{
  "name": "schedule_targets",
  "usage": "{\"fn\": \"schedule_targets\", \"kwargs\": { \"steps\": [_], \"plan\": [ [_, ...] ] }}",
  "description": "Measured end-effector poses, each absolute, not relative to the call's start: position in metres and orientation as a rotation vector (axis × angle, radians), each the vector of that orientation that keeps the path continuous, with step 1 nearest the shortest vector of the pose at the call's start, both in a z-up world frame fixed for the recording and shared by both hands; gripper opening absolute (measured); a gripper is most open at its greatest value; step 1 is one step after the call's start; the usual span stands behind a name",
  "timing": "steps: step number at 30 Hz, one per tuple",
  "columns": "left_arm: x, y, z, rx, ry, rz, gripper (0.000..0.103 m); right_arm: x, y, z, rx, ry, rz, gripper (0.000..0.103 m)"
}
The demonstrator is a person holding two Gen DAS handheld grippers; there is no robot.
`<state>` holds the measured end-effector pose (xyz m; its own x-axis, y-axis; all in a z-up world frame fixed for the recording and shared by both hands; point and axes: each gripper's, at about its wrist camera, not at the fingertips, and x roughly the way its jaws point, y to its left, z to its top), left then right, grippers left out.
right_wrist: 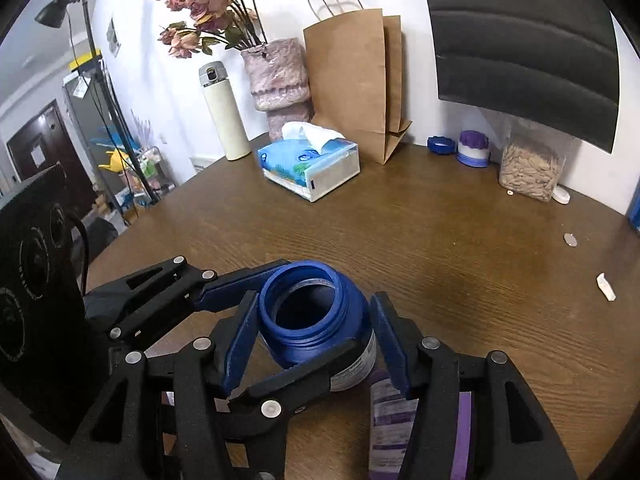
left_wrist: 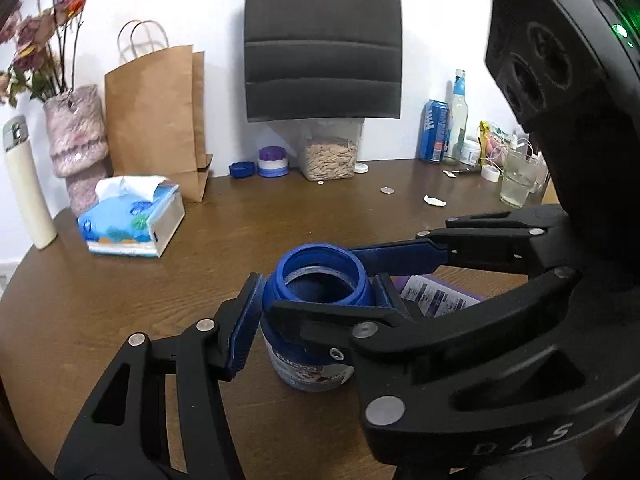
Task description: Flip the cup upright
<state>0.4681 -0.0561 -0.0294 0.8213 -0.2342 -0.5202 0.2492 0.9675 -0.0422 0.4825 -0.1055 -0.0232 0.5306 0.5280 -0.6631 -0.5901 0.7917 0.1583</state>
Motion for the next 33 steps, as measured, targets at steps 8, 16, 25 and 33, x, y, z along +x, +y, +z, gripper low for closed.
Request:
{"fn": "schedule_targets", "kwargs": {
  "steps": [8, 16, 25, 33],
  "plan": [
    [0.449, -0.057, -0.026, 0.060, 0.564, -0.277, 0.081, 0.468, -0.111, -0.018, -0.102, 0.764, 0.624, 0.074],
    [0.394, -0.028, 0.014, 0.089, 0.504, -0.210, 0.103, 0.413, -0.163, 0.043, -0.052, 0.691, 0.527, 0.086],
    [0.304, 0.028, 0.049, -0.064, 0.417, -0.004, 0.103, 0.331, -0.235, 0.041, -0.016, 0.697, 0.281, 0.087],
    [0.252, 0.019, 0.060, -0.044, 0.343, 0.006, 0.103, 0.277, -0.222, 0.044, -0.036, 0.659, 0.272, 0.087]
  ]
}}
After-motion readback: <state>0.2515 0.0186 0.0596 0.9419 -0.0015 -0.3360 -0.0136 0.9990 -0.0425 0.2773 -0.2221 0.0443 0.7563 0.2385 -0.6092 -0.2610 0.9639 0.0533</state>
